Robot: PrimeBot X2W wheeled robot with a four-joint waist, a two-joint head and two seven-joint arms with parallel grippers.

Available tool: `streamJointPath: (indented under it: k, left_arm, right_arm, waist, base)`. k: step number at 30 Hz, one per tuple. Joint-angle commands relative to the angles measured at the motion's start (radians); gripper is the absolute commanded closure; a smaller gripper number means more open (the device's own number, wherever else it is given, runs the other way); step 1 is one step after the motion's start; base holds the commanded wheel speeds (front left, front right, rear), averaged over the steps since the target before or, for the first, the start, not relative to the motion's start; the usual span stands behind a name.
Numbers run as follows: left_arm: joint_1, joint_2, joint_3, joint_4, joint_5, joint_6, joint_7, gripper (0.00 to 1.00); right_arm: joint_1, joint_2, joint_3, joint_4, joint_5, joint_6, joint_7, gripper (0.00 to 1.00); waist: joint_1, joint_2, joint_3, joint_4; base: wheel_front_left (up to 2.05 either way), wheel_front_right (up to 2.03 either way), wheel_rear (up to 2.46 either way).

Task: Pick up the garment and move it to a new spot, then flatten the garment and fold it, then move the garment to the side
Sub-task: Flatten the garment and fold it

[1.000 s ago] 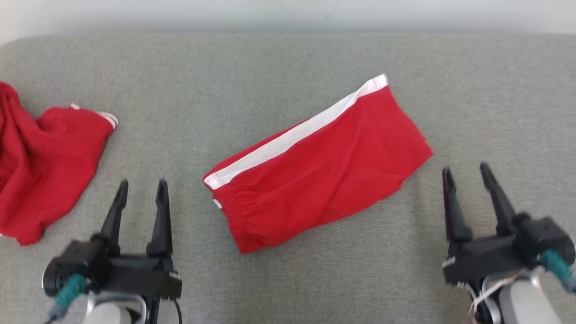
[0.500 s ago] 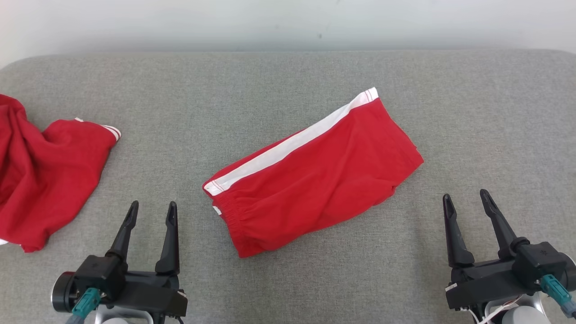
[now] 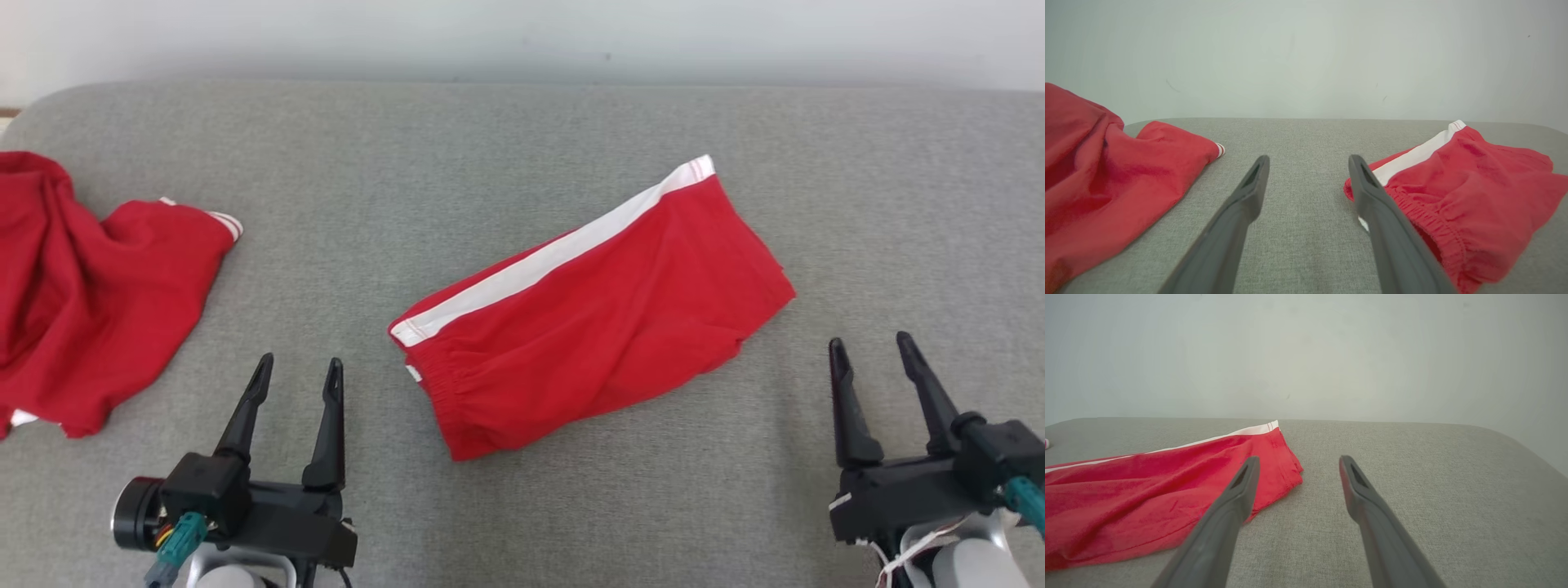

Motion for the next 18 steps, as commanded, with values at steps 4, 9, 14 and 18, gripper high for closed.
streamJointPath:
  k: [4,9,14,18]
  left_arm:
    - [-0.021,-0.011,-0.006,-0.004,0.024,-0.011,-0.004,0.00]
    - [-0.030,-0.040,-0.018,-0.008,0.028,-0.027,-0.004,0.00]
    - [-0.042,-0.062,-0.022,-0.015,0.038,-0.042,-0.004,0.00]
    - [-0.046,-0.074,-0.022,-0.018,0.042,-0.051,-0.004,0.00]
  right_arm:
    - [-0.063,-0.033,-0.005,0.082,0.025,-0.001,0.013,0.00]
    - [-0.161,-0.068,0.021,0.240,0.058,-0.001,0.007,0.00]
    - [-0.273,-0.086,0.037,0.397,0.089,-0.001,-0.012,0.00]
    - [-0.334,-0.088,0.037,0.482,0.106,-0.001,-0.019,0.00]
  waist:
    - [0.0000,0.0000,0.034,0.050]
    - [0.0000,0.0000,0.068,0.105]
    - [0.0000,0.0000,0.100,0.147]
    - [0.0000,0.0000,0.113,0.165]
  base:
    - [0.00,0.00,0.00]
    - [0.00,0.00,0.00]
    - [0.00,0.00,0.00]
    - [0.00,0.00,0.00]
